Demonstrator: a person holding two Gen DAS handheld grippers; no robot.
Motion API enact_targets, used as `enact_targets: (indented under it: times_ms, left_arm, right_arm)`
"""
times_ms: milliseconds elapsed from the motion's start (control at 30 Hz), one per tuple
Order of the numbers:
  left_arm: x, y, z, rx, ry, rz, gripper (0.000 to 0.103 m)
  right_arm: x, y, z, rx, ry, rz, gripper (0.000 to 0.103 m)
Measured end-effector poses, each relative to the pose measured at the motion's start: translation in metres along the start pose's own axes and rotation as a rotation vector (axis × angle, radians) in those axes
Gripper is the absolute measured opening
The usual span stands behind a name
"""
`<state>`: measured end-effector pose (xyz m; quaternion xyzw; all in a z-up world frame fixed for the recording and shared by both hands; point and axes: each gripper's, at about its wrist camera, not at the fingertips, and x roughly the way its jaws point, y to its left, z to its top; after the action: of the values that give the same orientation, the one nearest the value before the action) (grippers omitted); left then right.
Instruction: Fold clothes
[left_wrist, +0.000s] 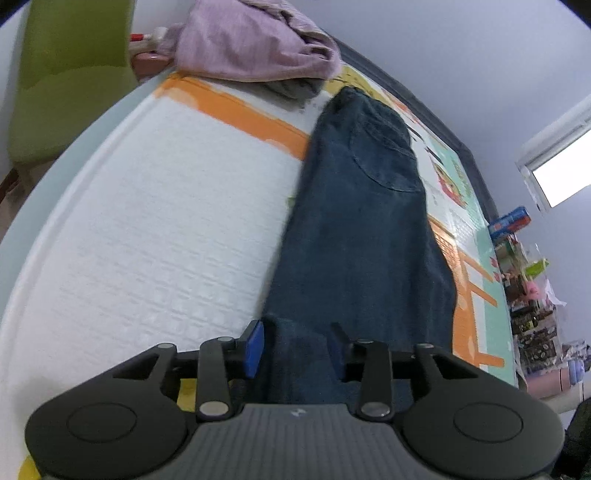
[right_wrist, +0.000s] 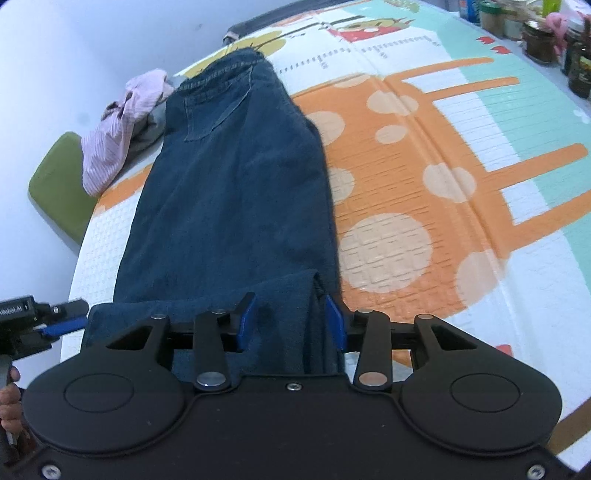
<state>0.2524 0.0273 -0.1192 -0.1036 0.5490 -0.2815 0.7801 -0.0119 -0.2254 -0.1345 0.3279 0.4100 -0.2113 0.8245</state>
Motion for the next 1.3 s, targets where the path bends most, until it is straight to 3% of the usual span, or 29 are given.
enact_targets:
  times_ms: [133,167,200,233,267,367,600,900,1067,1300]
  left_arm:
    - [0.015,-0.008,0.0,0.019,0.049,0.024,0.041]
    - [0.017,-0.009,-0.001,0.023,0.055,0.031,0.038]
    - [0.018,-0.011,-0.002,0.03,0.06,0.05,0.026]
    - [0.017,-0.011,-0.003,0.035,0.062,0.059,0.018]
    - [0.016,-0.012,-0.003,0.039,0.063,0.065,0.018]
    - [0.011,-0.012,-0.003,0.047,0.067,0.061,0.014]
    - [-0.007,-0.025,0.005,0.096,0.023,0.028,0.011]
    - [-0.009,-0.042,0.039,0.109,-0.049,0.006,0.01]
    - [0.019,-0.044,0.058,0.104,-0.037,0.037,0.01]
    - [0.066,-0.035,0.057,0.121,-0.001,0.104,0.011]
  right_arm:
    - [0.01,0.007,0.001,-0.004,0.009,0.002,0.037]
    - [0.013,0.008,0.001,-0.005,0.011,0.0,0.031]
    - [0.013,0.009,0.0,-0.008,0.009,-0.006,0.027]
    - [0.012,0.01,-0.001,-0.012,0.004,-0.013,0.017]
    - [0.011,0.01,-0.001,-0.011,0.001,-0.014,0.011]
    - [0.004,0.006,-0.002,0.013,-0.01,0.007,0.007]
    - [-0.02,0.009,0.004,0.045,-0.073,0.053,0.005]
    - [-0.029,0.018,0.038,0.043,-0.16,0.074,0.005]
    - [-0.012,0.02,0.059,0.055,-0.165,0.062,0.004]
    - [0.034,0.009,0.063,0.078,-0.105,-0.009,0.004]
